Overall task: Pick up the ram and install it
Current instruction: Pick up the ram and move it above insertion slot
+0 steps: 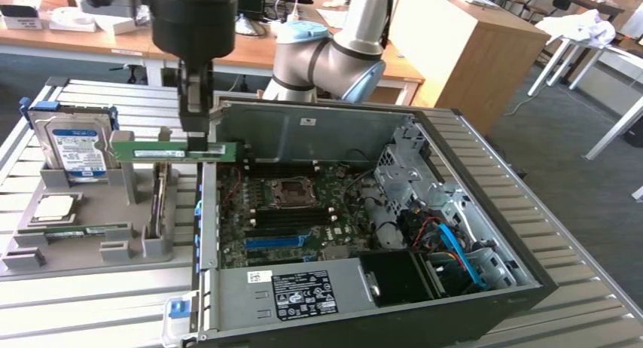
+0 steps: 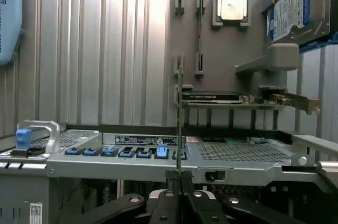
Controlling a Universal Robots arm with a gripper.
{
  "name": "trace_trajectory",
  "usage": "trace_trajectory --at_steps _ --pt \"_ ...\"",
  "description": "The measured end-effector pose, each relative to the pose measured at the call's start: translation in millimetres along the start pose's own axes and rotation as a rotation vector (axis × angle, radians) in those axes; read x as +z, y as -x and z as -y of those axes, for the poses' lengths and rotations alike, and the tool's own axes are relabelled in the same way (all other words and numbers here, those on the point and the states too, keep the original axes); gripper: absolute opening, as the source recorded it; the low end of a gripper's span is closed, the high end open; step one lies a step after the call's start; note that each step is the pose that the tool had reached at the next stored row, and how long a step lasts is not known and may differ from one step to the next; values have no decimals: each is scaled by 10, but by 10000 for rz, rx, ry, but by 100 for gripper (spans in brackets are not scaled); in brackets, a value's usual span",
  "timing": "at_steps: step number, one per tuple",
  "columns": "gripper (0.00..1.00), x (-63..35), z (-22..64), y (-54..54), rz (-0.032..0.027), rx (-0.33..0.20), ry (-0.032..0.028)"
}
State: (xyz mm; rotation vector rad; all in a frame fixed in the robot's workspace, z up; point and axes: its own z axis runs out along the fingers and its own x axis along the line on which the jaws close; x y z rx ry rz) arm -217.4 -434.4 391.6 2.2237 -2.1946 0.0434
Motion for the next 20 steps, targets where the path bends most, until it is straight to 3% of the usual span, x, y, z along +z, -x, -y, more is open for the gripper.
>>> trace_trajectory --at_steps 20 --pt "12 4 516 -7 1 0 0"
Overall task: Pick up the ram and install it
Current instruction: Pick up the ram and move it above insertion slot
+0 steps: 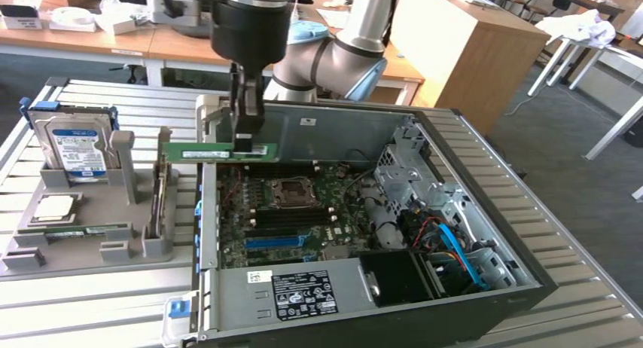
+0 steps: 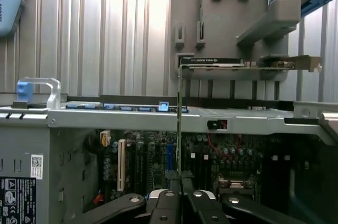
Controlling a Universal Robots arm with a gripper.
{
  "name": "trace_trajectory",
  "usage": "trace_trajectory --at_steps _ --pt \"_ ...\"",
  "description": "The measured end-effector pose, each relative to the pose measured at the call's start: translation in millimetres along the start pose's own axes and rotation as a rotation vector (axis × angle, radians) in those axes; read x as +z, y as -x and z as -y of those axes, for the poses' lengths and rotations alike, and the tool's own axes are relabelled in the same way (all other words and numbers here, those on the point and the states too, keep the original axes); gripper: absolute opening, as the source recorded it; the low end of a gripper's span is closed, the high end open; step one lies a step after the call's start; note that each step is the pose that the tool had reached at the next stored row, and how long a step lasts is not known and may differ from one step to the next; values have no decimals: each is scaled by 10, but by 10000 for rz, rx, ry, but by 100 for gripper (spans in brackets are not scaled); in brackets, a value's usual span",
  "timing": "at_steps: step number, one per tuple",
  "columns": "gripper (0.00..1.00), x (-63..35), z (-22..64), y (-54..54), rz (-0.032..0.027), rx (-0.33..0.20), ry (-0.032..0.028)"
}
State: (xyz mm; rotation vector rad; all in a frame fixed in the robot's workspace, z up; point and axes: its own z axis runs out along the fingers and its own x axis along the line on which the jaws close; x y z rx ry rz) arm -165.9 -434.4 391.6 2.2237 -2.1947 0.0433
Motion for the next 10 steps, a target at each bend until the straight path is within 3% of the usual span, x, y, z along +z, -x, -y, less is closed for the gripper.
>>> trace_trajectory --at_steps 10 --pt "12 2 245 -3 -1 -1 0"
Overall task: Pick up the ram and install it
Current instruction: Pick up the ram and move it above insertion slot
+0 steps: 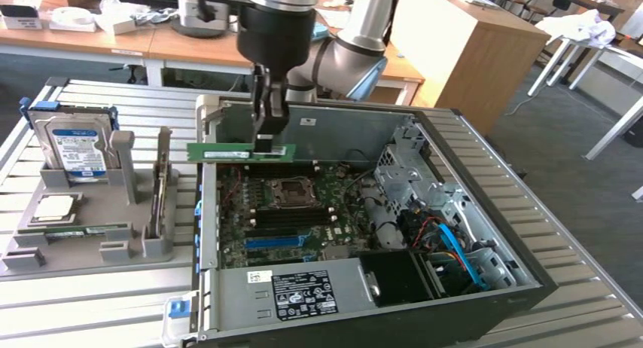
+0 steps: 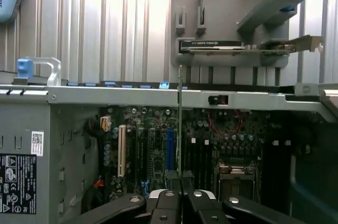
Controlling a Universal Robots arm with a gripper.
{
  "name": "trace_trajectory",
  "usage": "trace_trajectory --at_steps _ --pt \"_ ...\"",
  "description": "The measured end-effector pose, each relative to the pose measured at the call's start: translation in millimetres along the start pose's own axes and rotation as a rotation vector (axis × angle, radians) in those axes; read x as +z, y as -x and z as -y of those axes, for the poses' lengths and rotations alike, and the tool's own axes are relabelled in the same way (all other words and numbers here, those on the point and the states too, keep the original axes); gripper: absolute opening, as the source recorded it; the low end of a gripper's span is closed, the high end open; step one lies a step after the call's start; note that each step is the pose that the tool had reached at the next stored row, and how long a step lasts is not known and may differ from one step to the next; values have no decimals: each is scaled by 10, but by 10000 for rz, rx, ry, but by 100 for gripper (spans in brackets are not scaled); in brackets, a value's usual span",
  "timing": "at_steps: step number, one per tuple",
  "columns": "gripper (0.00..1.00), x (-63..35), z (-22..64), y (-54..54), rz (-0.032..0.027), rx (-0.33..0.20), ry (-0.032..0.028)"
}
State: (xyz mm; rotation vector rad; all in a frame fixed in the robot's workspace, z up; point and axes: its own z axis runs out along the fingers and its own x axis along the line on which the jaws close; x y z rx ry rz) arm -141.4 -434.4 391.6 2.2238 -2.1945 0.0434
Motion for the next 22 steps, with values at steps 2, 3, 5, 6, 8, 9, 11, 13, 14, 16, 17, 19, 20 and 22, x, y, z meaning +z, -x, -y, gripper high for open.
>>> trace_trajectory --at_steps 2,3,5,6,8,9,11,13,14,16,17,19,20,22 --pt "12 1 45 -1 1 -1 0" --pt "12 1 66 -1 1 1 0" --pt "12 1 114 -1 1 1 0" --pt "12 1 137 -2 0 0 0" --pt "12 2 186 -3 1 -1 0" --pt "12 2 211 -3 1 -1 -1" --pt "12 2 258 -3 0 1 1" --pt "12 2 305 -4 0 0 0" --pt "12 3 328 -4 0 0 0" --pt "12 3 369 -5 0 -1 0" --pt "12 3 390 -5 0 1 1" --pt "12 3 429 -6 0 1 0" --pt "12 3 448 -6 0 0 0" --pt "12 4 489 -6 1 0 0"
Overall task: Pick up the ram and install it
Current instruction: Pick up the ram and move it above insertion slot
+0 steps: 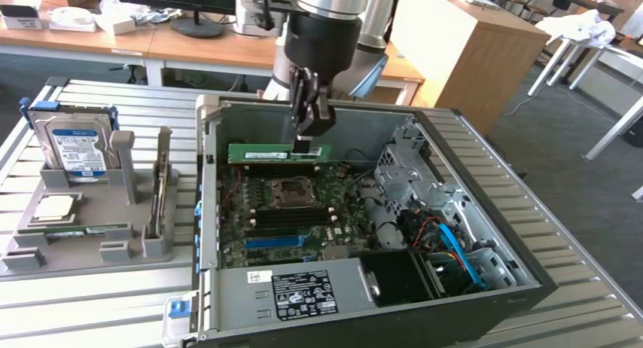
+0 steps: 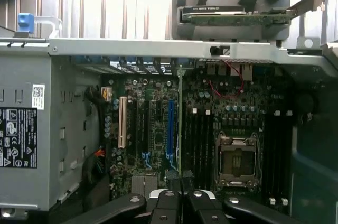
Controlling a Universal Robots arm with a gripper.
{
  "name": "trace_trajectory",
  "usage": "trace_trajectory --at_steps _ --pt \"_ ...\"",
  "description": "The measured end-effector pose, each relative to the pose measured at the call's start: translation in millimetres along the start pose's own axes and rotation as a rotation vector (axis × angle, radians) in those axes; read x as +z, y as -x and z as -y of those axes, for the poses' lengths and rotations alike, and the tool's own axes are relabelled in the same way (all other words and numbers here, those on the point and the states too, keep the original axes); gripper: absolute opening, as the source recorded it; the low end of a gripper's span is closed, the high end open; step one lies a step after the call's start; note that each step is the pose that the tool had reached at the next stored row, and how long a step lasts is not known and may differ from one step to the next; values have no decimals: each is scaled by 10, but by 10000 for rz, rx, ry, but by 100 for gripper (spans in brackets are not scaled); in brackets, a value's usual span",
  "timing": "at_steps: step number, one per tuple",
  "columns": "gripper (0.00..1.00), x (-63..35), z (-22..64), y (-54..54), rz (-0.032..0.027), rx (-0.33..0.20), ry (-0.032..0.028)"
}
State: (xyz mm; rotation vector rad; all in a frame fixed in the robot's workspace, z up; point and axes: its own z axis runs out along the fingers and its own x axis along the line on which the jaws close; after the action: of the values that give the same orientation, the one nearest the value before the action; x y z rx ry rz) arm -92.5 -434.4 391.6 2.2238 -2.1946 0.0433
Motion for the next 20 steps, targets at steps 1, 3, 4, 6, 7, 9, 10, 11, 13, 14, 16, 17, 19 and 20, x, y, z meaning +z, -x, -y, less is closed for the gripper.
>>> trace_trajectory --at_steps 1,3,4,6,7,9,10,11,13,14,16,17,19,20 --pt "12 0 23 0 -1 -1 0" --pt "12 0 70 -1 0 1 0" --pt "12 1 95 -1 0 1 0" --pt "12 1 151 -2 0 0 0" --pt "12 1 179 -2 0 -1 0" --pt "12 2 234 -3 0 1 1" --pt "12 2 262 -3 -1 1 0" --pt "12 2 289 -4 0 0 1" --pt "12 2 338 -5 -1 0 1" --pt "12 3 362 -5 -1 1 1" --pt "12 3 413 -6 0 0 1" --pt "12 3 436 -6 1 0 1" --pt "12 4 486 -7 0 1 1" --pt "12 4 511 -8 0 1 1"
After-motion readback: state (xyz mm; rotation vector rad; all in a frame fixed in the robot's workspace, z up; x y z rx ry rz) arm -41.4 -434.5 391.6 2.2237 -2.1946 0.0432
